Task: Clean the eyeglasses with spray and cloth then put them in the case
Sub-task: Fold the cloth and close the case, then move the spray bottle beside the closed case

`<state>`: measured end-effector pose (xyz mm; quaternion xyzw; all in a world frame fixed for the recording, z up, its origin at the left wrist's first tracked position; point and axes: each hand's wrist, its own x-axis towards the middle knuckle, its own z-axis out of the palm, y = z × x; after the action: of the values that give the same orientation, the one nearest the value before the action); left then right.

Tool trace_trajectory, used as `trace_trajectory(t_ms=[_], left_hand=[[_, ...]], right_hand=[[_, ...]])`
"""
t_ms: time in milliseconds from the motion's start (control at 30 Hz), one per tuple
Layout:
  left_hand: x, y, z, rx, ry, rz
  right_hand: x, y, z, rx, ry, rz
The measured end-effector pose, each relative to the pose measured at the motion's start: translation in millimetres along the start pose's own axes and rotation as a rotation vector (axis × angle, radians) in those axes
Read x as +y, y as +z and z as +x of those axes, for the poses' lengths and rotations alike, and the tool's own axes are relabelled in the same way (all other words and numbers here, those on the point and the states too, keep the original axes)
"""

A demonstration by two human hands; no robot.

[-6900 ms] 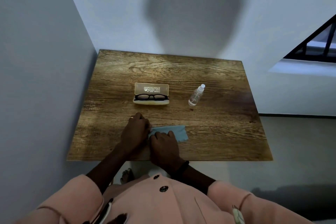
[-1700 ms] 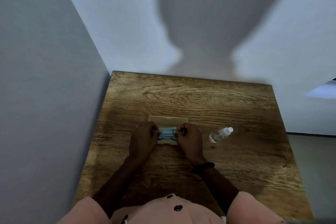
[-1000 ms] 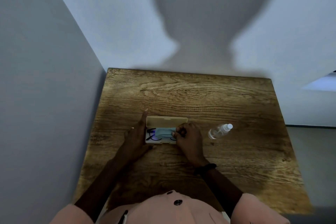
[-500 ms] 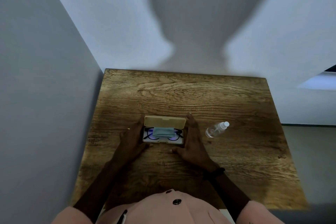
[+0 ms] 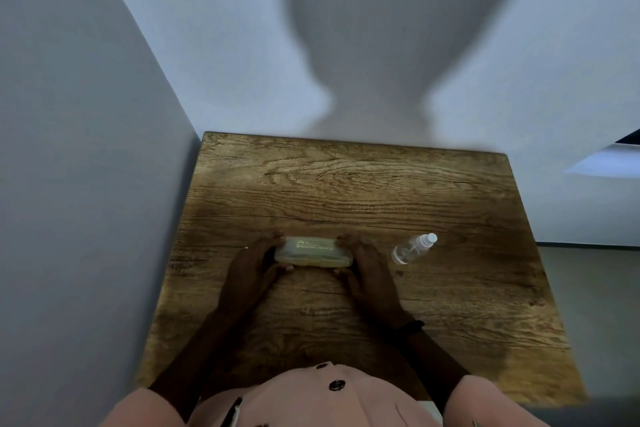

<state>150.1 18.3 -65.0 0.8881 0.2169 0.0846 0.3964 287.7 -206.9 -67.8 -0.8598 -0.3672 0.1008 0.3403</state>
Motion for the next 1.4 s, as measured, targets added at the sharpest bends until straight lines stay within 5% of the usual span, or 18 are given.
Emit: trace_trajectory(t_ms=[900, 1067, 1267, 1400], left_hand=[[-2, 9, -8, 0.088, 0.039, -0.072], [-5, 17, -15, 0.099, 0.063, -0.03], [-10, 29, -21, 0.089, 0.112, 0.049], [-10, 32, -23, 0.083, 0.119, 0.127]], right_hand=[[-12, -3, -8, 0.053, -0.005, -0.04], [-37, -36, -36, 0.413, -0.165, -0.125], [-27, -77, -33, 0.817, 0.14, -0.048], [5, -72, -19, 0.684, 0.375, 0.274]])
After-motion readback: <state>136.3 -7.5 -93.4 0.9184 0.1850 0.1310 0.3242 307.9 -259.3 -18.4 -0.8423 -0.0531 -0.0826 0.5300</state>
